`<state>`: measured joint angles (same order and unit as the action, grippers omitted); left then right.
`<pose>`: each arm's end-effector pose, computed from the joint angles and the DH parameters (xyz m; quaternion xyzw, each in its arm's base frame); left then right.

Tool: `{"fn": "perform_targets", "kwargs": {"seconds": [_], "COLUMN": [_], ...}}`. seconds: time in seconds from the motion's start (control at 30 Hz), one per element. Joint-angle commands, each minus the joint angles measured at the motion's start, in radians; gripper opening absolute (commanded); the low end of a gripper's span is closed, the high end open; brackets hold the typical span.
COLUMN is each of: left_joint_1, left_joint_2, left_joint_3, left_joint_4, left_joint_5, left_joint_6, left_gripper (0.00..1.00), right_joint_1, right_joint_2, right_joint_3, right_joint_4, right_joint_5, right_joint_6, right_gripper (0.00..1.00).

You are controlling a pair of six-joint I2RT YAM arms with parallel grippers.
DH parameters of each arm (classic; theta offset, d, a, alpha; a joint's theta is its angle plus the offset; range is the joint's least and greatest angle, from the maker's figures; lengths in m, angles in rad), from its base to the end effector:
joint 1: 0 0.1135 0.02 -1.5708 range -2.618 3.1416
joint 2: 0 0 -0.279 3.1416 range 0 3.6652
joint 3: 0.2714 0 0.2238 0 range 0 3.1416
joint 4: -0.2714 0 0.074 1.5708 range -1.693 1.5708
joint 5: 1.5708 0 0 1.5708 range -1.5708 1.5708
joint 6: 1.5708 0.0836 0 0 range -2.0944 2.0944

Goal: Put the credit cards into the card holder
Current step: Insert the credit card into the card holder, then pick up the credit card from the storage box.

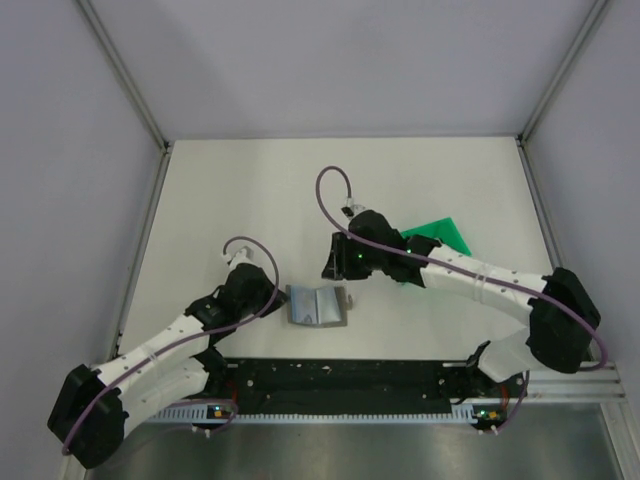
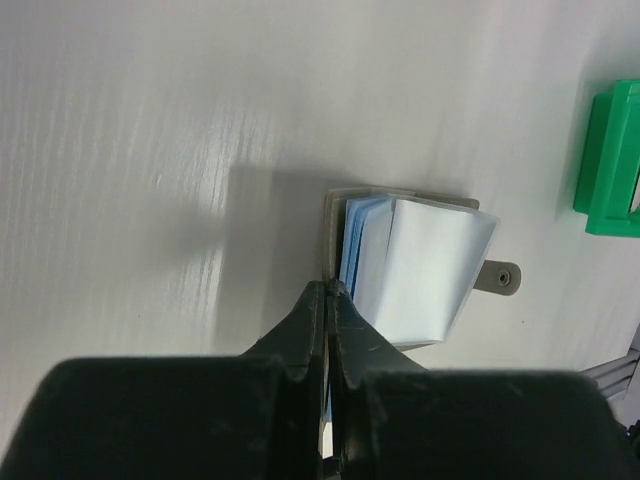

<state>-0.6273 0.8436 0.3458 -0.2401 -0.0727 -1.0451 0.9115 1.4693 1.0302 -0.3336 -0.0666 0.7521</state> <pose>0.1404 -0.0943 0.1658 -0.2039 0.8910 -0.2777 0.2956 0.1948 0.2604 0.2438 -0.0862 0.9170 0.3077 0.2389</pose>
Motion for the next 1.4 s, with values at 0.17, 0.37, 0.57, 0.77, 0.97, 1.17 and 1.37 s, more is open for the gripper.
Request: {"fn": "perform_targets", "kwargs": {"seconds": [0.17,0.37,0.57,0.77,0.97,1.17,1.37], "left_joint_1": [0.000,0.000,-0.002,0.000,-0.002,-0.002,0.000], "left_joint_2": [-0.009,-0.006,-0.003,-0.005,-0.005,-0.009,-0.009], "left_joint_3": [0.030,0.019,0.025,0.032,0.030,0.028,0.022], "left_joint_4": [0.009,0.028,0.028,0.025,0.028,0.022,0.027], "left_joint_5": [-0.012,-0.002,-0.009,-0.004,0.001,0.001,0.002], "left_joint_6": [0.010,0.007,0.016,0.019,0.019,0.022,0.017], "left_gripper": [0.00,0.00,0.00,0.00,0.00,0.00,0.00], "right_joint_1": [-0.204,-0.430,-0.606,-0.649,-0.655,-0.655,-0.657], "right_joint_2": [-0.291,-0.333,-0.221,-0.080,0.043,0.115,0.118], "right_joint_3": [-0.067,-0.121,-0.099,-0.044,0.014,0.018,-0.030], "right_joint_4": [-0.030,-0.076,-0.087,-0.107,-0.105,-0.094,-0.038], "right_joint_5": [0.062,0.002,-0.079,-0.056,-0.072,-0.100,-0.247], "right_joint_6": [-0.085,-0.178,-0.279,-0.362,-0.438,-0.471,-0.473], "right_gripper": [0.42,0.50,0.52,0.52,0.55,0.56,0.56]}}
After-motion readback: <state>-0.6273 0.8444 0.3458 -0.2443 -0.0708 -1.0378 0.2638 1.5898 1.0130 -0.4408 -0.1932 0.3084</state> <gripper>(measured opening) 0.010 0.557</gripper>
